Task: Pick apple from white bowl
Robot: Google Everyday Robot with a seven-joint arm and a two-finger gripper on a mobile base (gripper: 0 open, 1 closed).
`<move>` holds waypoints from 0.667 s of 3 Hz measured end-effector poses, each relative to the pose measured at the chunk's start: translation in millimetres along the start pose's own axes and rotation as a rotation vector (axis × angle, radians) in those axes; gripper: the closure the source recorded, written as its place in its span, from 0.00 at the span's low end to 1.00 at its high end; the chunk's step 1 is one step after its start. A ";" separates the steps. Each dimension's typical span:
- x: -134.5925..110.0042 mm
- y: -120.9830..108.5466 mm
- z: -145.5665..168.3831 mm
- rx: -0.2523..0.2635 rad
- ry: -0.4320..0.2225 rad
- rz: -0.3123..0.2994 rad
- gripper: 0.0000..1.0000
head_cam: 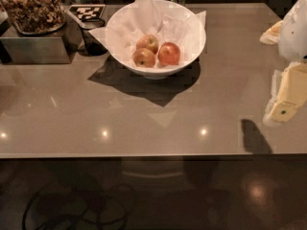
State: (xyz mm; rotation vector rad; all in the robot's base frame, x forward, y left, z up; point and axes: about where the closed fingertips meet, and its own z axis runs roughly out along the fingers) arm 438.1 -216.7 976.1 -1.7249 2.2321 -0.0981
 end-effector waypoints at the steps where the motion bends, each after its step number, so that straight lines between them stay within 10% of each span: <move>1: -0.1 -0.1 0.0 0.000 0.000 0.000 0.00; 2: -5.8 -7.3 -4.4 0.020 -0.047 -0.012 0.00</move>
Offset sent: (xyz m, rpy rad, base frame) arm 0.0149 0.0051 0.0108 0.0821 -0.0534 0.0435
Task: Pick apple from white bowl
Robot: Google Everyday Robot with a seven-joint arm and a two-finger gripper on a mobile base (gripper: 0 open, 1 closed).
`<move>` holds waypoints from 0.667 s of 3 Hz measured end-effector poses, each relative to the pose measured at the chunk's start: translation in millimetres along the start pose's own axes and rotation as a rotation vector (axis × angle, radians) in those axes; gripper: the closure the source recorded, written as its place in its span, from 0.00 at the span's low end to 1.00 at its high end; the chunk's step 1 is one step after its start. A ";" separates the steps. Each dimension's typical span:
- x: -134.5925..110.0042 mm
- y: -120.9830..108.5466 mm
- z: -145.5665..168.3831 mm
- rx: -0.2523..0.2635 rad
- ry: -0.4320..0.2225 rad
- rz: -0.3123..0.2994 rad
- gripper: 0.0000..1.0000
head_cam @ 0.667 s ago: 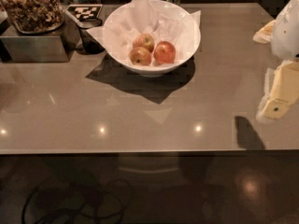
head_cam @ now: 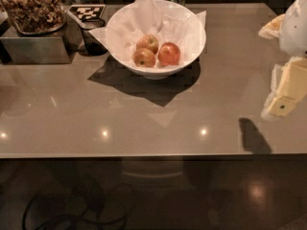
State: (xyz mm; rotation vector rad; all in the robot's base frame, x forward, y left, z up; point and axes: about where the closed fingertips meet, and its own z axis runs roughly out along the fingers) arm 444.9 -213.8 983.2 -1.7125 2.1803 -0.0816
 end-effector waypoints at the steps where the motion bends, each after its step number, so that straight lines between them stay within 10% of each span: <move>1: -21.3 -30.4 10.9 0.001 -0.108 -0.031 0.00; 2: -52.3 -65.9 29.0 -0.006 -0.219 -0.059 0.00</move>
Offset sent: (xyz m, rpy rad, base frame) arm 0.1430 0.0686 0.0052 0.3174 -0.0956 0.1929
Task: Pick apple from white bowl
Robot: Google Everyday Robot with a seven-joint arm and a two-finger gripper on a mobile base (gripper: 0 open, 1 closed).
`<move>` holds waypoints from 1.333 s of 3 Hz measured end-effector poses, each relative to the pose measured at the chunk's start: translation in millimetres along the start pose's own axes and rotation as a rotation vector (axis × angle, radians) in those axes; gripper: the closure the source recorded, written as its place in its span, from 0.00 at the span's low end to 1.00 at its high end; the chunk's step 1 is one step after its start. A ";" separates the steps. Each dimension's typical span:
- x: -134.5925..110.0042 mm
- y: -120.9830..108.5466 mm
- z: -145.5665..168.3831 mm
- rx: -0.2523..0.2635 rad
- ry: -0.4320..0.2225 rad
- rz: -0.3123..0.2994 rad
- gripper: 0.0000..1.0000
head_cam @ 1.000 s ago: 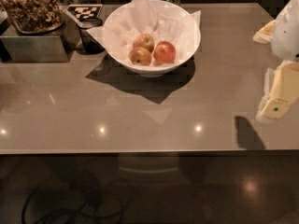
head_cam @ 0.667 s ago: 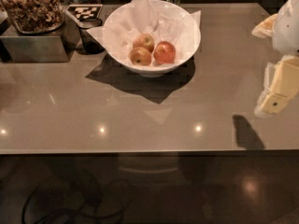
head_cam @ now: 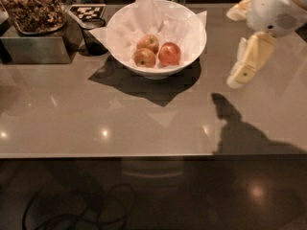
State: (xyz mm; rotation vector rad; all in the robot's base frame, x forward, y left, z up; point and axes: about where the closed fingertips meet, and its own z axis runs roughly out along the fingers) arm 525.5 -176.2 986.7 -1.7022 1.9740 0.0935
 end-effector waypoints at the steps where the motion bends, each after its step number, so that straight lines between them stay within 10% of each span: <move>1: -26.4 -27.5 25.2 -0.023 -0.068 -0.029 0.00; 4: -20.9 -77.4 43.8 0.018 -0.163 0.053 0.00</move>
Offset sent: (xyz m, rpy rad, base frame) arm 0.0321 0.0242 -0.0023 0.0498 -0.0045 0.0472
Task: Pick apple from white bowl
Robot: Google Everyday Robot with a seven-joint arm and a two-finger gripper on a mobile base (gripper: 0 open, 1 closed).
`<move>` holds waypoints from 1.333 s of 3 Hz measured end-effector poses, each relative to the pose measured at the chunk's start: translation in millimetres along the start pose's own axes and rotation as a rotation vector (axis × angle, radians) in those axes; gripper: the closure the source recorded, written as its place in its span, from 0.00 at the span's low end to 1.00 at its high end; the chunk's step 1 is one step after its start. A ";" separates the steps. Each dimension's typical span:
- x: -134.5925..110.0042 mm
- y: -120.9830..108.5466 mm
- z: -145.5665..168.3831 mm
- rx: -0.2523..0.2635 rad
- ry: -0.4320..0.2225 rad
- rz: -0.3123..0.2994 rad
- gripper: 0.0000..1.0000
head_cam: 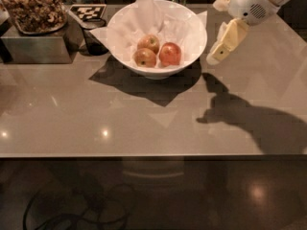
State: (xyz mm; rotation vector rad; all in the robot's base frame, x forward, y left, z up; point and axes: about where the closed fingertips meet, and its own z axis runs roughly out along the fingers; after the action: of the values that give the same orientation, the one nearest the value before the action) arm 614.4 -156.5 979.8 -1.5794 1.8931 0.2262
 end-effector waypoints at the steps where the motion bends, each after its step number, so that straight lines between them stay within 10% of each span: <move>1: 0.2 -33.9 14.9 0.004 -0.046 0.024 0.00; 3: -2.3 -43.4 10.4 0.026 -0.060 0.021 0.42; 4: -2.3 -43.4 10.4 0.026 -0.060 0.021 0.40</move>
Offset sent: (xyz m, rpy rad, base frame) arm 0.0327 -0.0011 -0.0024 0.0462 -0.0016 -0.0080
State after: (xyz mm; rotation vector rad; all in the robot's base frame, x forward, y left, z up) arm 658.7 -160.4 984.8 -1.5195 1.8601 0.2539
